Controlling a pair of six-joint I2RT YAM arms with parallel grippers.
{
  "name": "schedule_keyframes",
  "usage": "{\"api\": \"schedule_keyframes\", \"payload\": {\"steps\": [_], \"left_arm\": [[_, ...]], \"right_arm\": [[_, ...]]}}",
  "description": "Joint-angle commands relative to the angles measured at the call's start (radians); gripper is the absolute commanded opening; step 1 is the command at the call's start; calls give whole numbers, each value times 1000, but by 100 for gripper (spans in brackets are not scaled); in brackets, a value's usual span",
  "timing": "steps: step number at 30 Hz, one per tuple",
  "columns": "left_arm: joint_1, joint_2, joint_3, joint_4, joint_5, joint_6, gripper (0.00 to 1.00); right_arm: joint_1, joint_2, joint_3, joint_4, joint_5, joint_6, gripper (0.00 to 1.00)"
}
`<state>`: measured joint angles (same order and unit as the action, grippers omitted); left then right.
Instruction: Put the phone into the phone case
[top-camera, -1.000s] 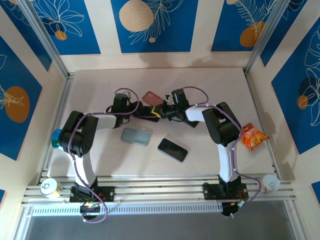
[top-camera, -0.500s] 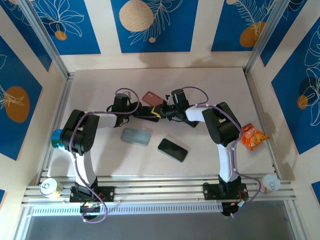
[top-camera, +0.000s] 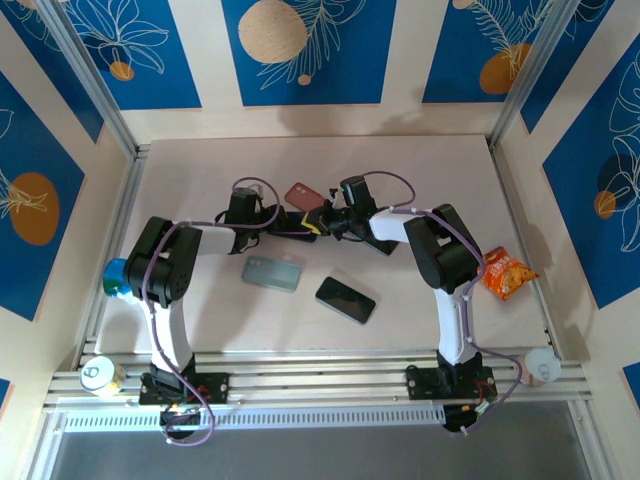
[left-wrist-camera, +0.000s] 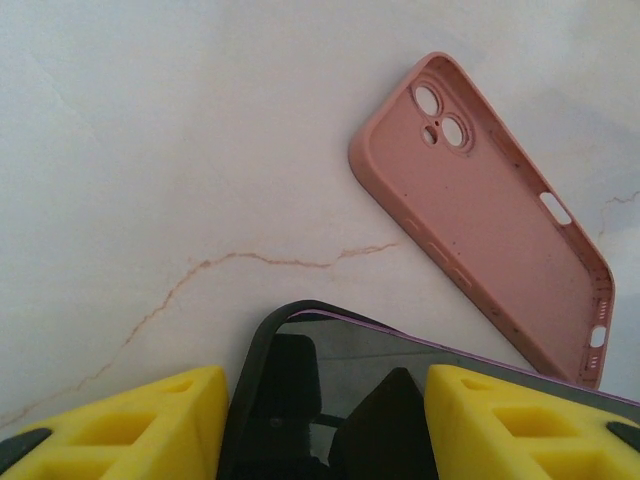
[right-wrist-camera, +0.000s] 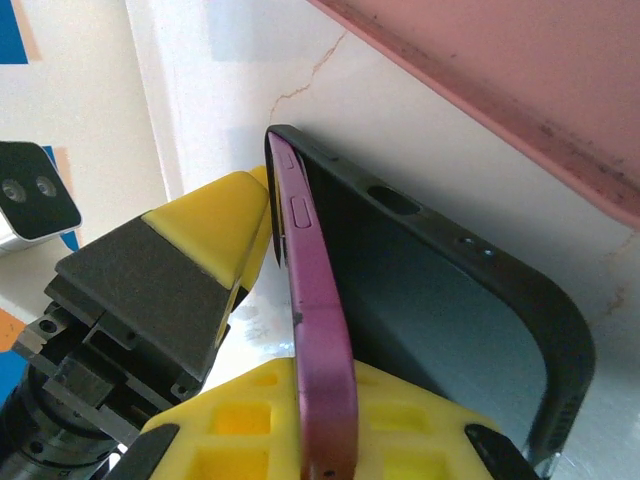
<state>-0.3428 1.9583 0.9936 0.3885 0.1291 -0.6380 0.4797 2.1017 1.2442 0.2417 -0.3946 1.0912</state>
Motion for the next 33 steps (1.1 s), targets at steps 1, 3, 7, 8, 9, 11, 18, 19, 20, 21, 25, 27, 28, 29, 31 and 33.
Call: {"api": "schedule_keyframes", "payload": {"steps": [1, 3, 7, 8, 9, 11, 18, 19, 20, 21, 25, 27, 28, 29, 31, 33], "left_arm": [[-24, -6, -26, 36, 56, -34, 54], [-24, -18, -40, 38, 60, -39, 54], [-25, -47, -70, 43, 58, -42, 54], [-27, -54, -76, 42, 59, -43, 54], [-27, -60, -84, 44, 61, -45, 54], [-28, -70, -99, 47, 62, -53, 54], [-32, -102, -159, 82, 56, -78, 54], [-32, -102, -160, 83, 56, -78, 54], [-32, -104, -162, 82, 55, -78, 54], [-32, -106, -164, 85, 55, -78, 54], [-32, -110, -165, 87, 53, -80, 54], [-32, -113, -165, 88, 53, -78, 54], [-32, -113, -165, 89, 52, -78, 54], [-32, -114, -165, 90, 52, -78, 54], [-32, -116, -164, 90, 52, -78, 54], [-32, -119, -164, 90, 51, -78, 54]], "right_arm": [[40, 43, -24, -182, 69, -4, 0], [48, 36, -36, -185, 75, -5, 1], [57, 17, -67, -187, 84, -6, 0], [60, 12, -76, -186, 87, -4, 0], [62, 8, -82, -187, 87, -5, 0], [65, 2, -93, -191, 94, -3, 1], [77, -14, -100, -235, 114, -9, 7], [77, -14, -96, -244, 116, -14, 8], [79, -16, -91, -259, 120, -18, 10], [80, -18, -86, -272, 124, -24, 11], [84, -29, -76, -310, 139, -37, 21], [85, -32, -65, -332, 141, -44, 24], [85, -32, -61, -340, 142, -48, 24], [85, -33, -54, -351, 142, -53, 26], [86, -35, -39, -376, 150, -65, 30], [87, -34, -16, -416, 155, -77, 38]]}}
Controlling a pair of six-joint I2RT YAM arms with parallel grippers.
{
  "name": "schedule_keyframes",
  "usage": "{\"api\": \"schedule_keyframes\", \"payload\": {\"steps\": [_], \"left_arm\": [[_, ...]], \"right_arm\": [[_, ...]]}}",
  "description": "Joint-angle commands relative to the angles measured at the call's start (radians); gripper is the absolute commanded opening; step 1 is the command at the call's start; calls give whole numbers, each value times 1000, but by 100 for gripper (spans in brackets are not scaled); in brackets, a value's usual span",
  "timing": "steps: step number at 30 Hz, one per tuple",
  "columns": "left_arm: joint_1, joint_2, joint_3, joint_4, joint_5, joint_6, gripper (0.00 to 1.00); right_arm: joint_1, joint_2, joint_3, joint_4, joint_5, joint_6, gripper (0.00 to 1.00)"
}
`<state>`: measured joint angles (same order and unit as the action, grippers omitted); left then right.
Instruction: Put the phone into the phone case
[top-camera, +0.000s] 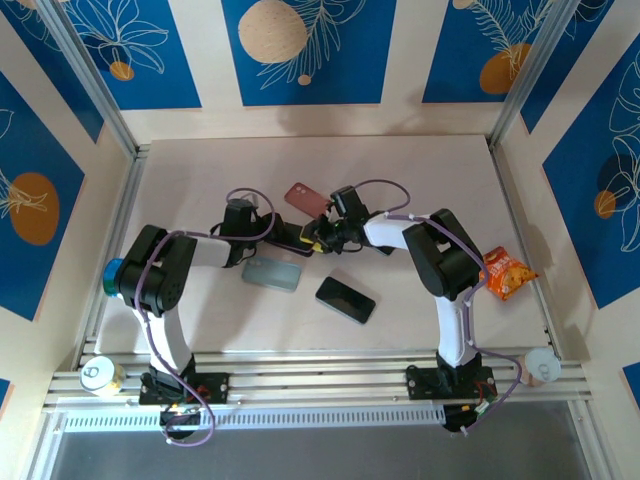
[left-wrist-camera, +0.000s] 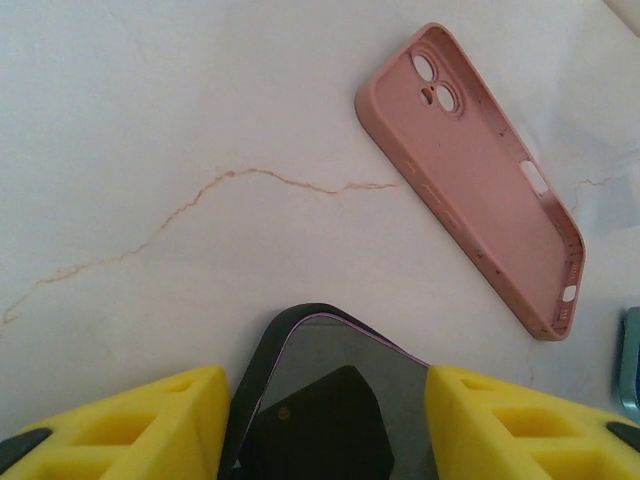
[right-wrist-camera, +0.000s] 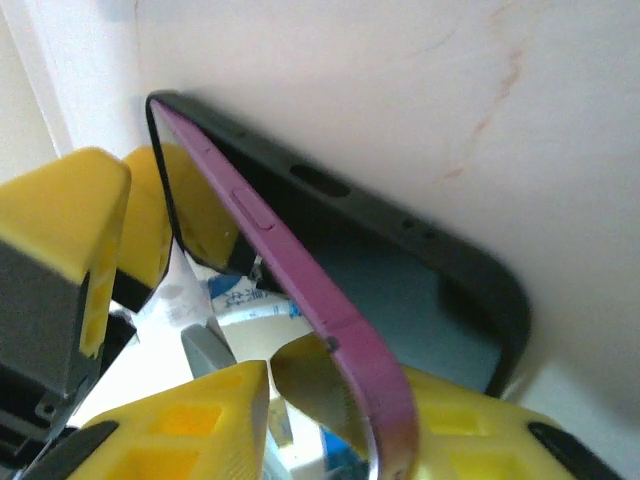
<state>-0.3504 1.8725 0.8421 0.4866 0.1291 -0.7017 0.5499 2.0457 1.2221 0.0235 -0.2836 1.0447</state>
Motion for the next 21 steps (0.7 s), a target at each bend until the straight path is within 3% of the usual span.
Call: {"api": "schedule_keyframes", "payload": {"steps": [1, 7, 21], "left_arm": [[-24, -33, -12, -8, 50, -15, 54], [-24, -35, -6, -13, 51, -13, 54], [-25, -39, 43, -62, 50, 11, 54]], "right_arm": [[15, 22, 18, -214, 46, -38, 40], [13, 30, 97, -325, 35, -68, 53], [-12, 67, 258, -550, 10, -90, 64]]}}
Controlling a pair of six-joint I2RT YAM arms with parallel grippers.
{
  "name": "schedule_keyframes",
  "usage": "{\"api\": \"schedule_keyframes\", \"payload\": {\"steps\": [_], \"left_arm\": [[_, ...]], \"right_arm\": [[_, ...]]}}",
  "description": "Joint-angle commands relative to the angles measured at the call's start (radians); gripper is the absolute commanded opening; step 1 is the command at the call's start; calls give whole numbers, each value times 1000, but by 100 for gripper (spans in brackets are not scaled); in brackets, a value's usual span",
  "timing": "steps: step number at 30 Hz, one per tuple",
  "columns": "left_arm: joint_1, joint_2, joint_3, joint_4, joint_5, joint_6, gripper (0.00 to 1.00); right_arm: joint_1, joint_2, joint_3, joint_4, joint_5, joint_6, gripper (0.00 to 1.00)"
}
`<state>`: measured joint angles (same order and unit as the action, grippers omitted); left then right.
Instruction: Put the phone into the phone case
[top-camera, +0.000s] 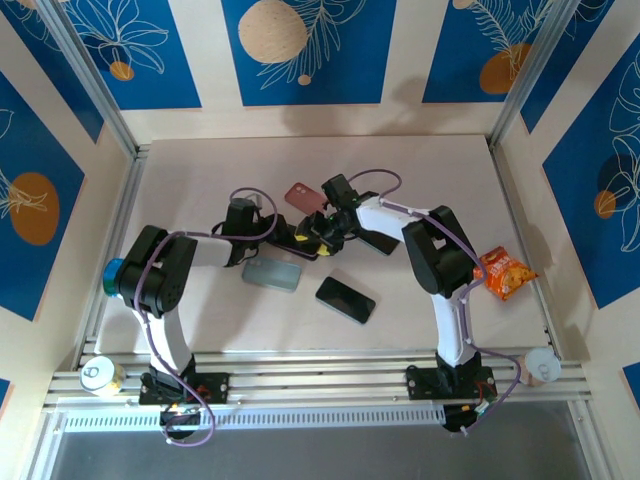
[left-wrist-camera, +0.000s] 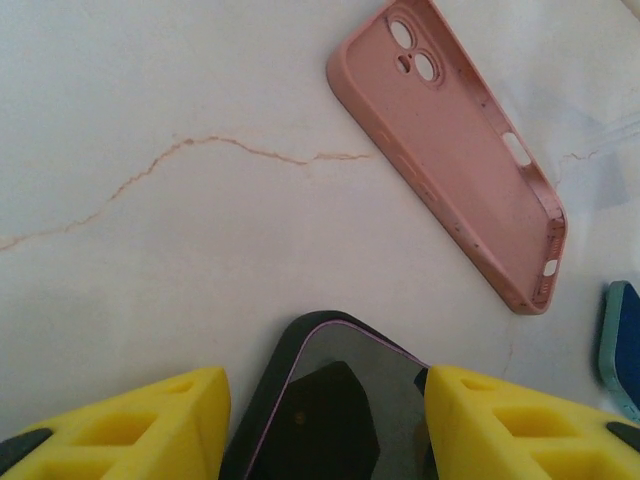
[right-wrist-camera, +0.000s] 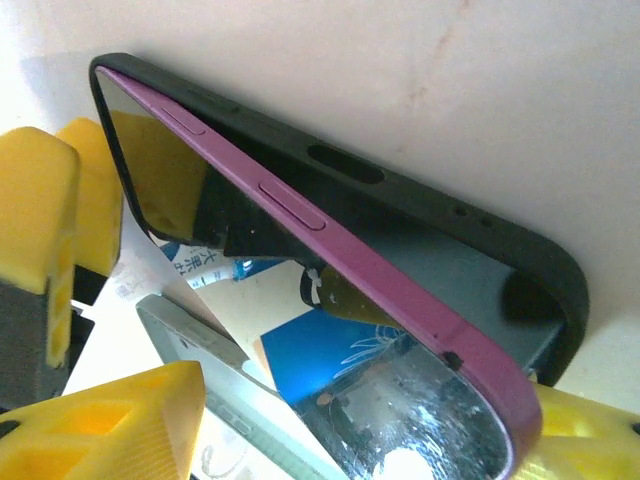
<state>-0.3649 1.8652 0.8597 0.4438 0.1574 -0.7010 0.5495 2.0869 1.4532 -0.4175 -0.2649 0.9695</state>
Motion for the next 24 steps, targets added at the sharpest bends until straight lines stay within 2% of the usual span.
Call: {"api": "schedule_keyframes", "payload": {"steps": [1, 11, 24], "left_arm": [[-9, -34, 25, -20, 21, 11, 54], [-9, -23, 39, -17, 24, 10, 54], [-9, 4, 48, -20, 30, 10, 54]], "right_arm": [[-13, 25, 37, -120, -7, -19, 65], [-19, 16, 99, -228, 5, -51, 68], [-25, -74, -11, -147, -3, -21, 70]]}}
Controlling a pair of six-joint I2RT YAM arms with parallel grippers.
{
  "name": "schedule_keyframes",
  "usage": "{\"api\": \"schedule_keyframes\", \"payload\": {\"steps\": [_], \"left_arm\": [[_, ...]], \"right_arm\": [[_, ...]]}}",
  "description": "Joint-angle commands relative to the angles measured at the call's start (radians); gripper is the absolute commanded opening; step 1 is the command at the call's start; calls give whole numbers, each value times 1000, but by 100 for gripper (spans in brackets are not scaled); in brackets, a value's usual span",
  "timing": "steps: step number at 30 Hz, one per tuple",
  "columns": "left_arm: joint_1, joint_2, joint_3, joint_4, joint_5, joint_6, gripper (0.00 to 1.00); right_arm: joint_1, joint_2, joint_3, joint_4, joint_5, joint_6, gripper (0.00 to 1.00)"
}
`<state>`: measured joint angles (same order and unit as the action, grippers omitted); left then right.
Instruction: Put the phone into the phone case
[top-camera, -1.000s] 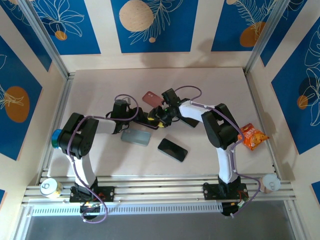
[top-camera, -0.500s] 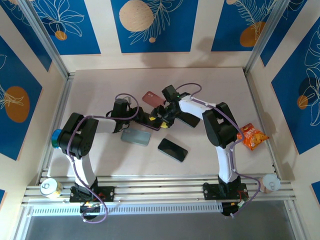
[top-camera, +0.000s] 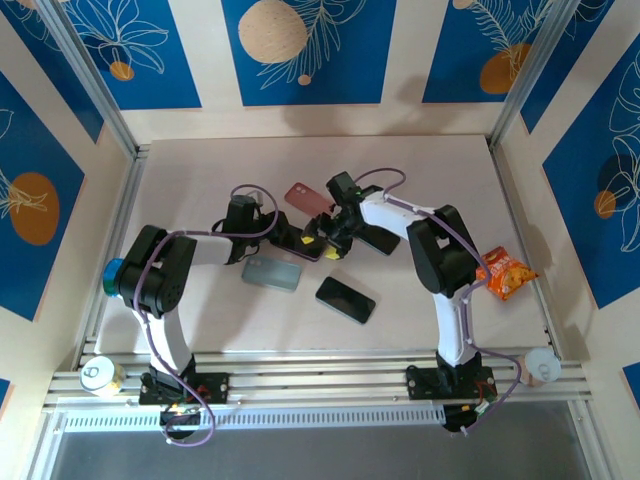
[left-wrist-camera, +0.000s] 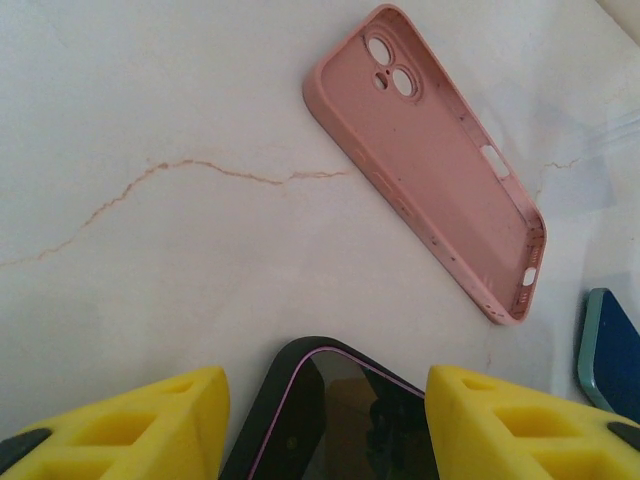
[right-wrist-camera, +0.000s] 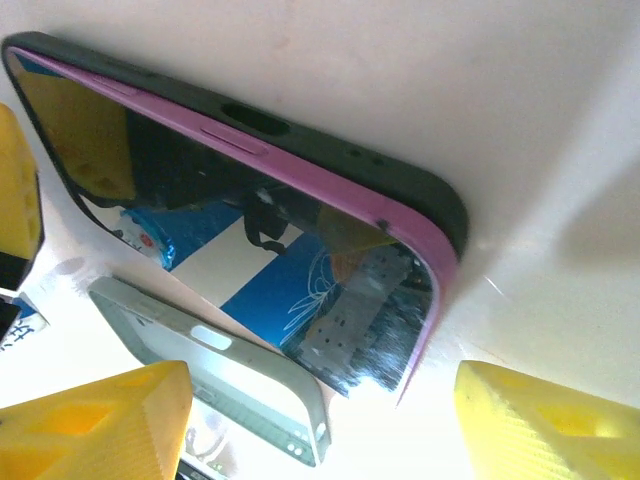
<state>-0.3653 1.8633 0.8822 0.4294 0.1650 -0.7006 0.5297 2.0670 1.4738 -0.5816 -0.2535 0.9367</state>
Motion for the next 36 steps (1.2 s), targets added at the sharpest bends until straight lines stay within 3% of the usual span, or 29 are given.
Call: {"api": "schedule_keyframes", "payload": {"steps": [1, 10, 36], "left_arm": [[-9, 9, 27, -7, 24, 9, 54], [-24, 16, 25, -31, 28, 10, 54], [-37, -62, -82, -20, 27, -31, 54]], "right_arm": [[-6, -54, -40, 25, -15, 14, 69], [-8, -50, -66, 91, -24, 36, 64], [-14, 34, 25, 98, -19, 3, 63]]}}
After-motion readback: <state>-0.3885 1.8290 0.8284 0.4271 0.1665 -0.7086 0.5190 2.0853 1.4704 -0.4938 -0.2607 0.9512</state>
